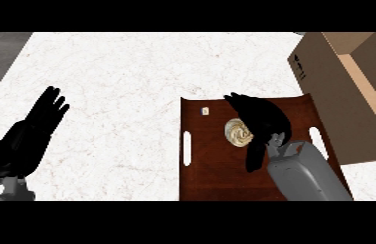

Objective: Pick the cupcake from the tray and place it in the cardboard box

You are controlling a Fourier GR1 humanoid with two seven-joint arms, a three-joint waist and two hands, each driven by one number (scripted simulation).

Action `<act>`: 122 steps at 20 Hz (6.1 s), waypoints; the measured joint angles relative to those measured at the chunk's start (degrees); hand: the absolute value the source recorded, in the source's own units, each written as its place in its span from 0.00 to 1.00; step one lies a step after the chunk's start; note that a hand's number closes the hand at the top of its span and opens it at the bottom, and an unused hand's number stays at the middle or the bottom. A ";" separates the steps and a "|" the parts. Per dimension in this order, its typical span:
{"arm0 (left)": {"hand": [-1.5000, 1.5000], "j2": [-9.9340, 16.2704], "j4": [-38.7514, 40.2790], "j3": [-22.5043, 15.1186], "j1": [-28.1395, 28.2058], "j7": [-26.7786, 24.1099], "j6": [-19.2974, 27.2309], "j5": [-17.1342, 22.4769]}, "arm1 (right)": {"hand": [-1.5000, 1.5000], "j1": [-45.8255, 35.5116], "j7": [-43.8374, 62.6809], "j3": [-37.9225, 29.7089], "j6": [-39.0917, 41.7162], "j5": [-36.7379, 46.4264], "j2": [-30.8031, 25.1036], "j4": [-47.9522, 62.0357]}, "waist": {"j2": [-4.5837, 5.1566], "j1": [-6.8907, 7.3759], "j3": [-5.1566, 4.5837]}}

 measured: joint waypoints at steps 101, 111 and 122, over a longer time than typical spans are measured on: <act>0.50 -4.22 -0.94 4.83 -0.68 1.97 -4.31 -3.59 | 0.00 -21.05 -2.07 -40.67 -38.22 18.70 -16.44 41.27 | -0.23 0.26 -0.22; 0.50 -5.12 -1.74 4.06 0.37 1.46 -3.94 -4.69 | 0.00 -16.30 -10.38 -46.27 -53.80 10.62 -12.64 34.12 | -0.21 -0.12 -0.07; 0.50 -4.76 -0.79 5.08 0.03 1.27 -4.15 -4.40 | 0.00 -7.45 -12.98 -56.21 -58.43 -4.11 -12.84 18.34 | -0.22 -0.85 0.00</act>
